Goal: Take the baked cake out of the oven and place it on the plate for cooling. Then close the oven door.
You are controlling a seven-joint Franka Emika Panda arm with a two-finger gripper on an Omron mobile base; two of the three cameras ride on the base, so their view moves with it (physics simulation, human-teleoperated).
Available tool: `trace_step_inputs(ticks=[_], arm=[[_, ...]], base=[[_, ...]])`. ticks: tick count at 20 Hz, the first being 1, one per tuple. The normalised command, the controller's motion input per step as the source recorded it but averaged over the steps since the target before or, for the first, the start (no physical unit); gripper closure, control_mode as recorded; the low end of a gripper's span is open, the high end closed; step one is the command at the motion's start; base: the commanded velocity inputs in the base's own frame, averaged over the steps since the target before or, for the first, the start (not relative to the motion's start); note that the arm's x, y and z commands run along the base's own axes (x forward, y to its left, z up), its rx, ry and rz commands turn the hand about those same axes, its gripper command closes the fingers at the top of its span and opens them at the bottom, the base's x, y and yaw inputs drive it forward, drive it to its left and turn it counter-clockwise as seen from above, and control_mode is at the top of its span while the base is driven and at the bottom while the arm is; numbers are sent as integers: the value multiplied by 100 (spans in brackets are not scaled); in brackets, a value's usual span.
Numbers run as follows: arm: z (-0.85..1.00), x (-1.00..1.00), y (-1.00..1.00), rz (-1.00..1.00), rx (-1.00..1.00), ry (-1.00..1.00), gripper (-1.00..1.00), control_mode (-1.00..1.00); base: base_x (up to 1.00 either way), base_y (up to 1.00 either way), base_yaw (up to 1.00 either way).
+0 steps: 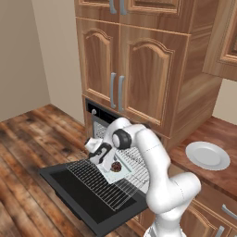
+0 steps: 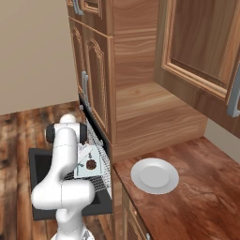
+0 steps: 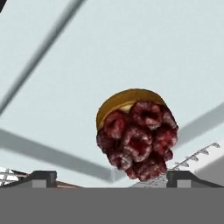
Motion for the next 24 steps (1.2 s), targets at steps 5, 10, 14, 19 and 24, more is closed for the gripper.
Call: trace_step_inputs(ticks=[5, 10, 14, 19, 24], arm=[[-26, 19, -4, 6, 0, 6, -100, -100], [-15, 18, -8, 7, 0, 3, -100, -100], [-6, 9, -12, 7, 0, 0, -100, -100], [0, 0, -24, 7, 0, 0, -100, -100], [-1, 0, -32, 5, 0, 0, -100, -100]], base=[[0, 0, 0], [0, 0, 0], [0, 0, 0], [0, 0, 0], [0, 0, 0]])
